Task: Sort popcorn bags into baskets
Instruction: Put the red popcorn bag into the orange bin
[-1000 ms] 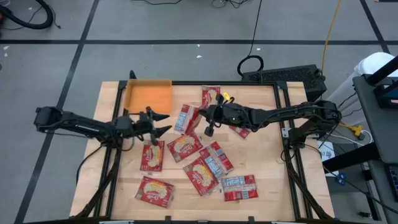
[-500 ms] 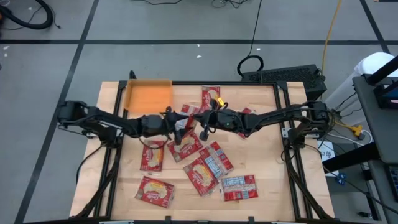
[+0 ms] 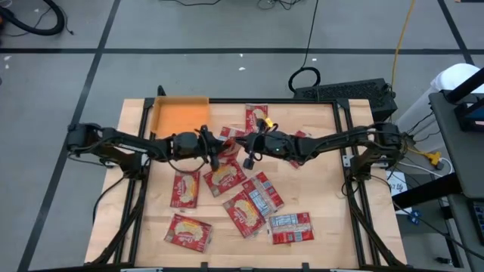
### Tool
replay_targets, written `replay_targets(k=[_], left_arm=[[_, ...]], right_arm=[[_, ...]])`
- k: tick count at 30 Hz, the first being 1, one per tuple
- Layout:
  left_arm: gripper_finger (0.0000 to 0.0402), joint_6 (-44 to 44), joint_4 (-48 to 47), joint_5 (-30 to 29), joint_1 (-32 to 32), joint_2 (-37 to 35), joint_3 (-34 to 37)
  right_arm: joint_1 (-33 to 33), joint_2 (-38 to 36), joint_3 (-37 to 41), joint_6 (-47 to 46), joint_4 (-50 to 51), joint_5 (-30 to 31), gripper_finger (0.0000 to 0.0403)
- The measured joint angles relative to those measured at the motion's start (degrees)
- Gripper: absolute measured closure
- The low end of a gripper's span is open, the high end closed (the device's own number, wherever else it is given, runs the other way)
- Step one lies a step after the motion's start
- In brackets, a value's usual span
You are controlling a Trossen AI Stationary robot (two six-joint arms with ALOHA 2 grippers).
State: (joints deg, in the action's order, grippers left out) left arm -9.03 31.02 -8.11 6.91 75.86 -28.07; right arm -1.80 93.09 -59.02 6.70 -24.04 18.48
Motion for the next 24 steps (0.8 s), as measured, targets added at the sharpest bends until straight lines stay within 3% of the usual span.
replay_targets(k=[7, 13, 18, 24], left_arm=[[0.038, 2.35, -19.94, 4.0, 0.61, -16.1, 0.01], [0.038, 5.45, -30.06, 4.01, -0.33, -30.49, 0.71], [0.0368, 4.27, -25.03, 5.79, -1.24, -39.33, 6.77], [0.0364, 0.25, -6.26, 10.49, -1.41, -42.49, 17.03]], right_arm=[[1.98, -7.62, 0.63, -5.0, 8.78, 2.72, 0.0279], [2.66, -8.36, 6.13, -11.38, 4.28, 2.38, 0.0219], [2.64, -3.85, 11.09, -15.16, -12.96, -2.3, 0.0189], [1.97, 4.6, 8.63, -15.06, -23.38, -7.97, 0.0164]])
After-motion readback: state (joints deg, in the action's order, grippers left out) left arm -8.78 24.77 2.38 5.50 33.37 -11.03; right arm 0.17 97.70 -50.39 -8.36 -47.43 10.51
